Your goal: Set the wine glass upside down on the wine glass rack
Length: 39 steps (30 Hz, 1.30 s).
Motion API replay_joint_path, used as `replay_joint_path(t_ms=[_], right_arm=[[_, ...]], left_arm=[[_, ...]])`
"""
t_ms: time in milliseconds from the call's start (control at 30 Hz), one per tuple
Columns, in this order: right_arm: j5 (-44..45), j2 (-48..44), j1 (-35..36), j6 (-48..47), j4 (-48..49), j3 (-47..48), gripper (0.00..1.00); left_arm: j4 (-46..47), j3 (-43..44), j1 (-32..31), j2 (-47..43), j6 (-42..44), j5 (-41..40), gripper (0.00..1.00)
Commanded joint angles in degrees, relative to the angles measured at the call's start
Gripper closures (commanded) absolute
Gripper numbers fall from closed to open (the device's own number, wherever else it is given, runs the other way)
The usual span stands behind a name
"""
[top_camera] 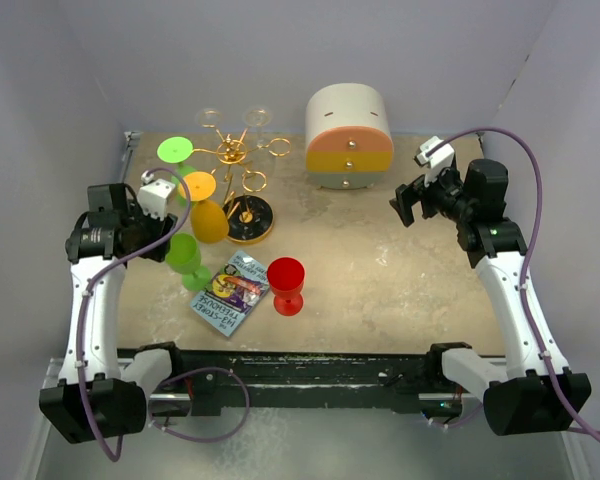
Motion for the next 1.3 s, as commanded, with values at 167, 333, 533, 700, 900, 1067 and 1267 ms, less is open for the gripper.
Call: replay_joint_path(t_ms=[167,333,533,700,900,1067,1267], right_arm=[[-0.34,-0.15,-0.19,-0.69,0.44,2.14,0.00],[-0.45,0.38,-0.17,-0.58,0.26,2.21,0.00],[-0.49,0.79,-0.19,-0.63,0.16,2.21,0.00],[-0.57,1.10,-0.21,-0.72,-0.01,2.28,0.00],[-0.76,1.02,-0.22,-0.75,-0.10,2.30,0.00],[-0.87,0.93,-0.15,-0.71,-0.16,2.25,0.00],[-1.45,0.93,-0.21,-0.72,-0.49,2.55,0.00]], left_arm=[[4.65,-2.30,3.79,4.56,3.54,9.00,0.41],[5.47,-1.90,3.88,7.11,4.09,9.81,0.52],[6.16,-3.57,3.88,6.87,5.01,7.53,0.70],[6.47,-5.37,3.87,4.19,6.20,3.50,0.82],[5.15,-4.33,3.96,0.93,8.05,-2.79,1.00],[3.84,-1.64,4.05,-2.24,9.55,-10.38,1.00],[0.05,4.89,4.05,-5.70,9.77,-14.47,1.00]])
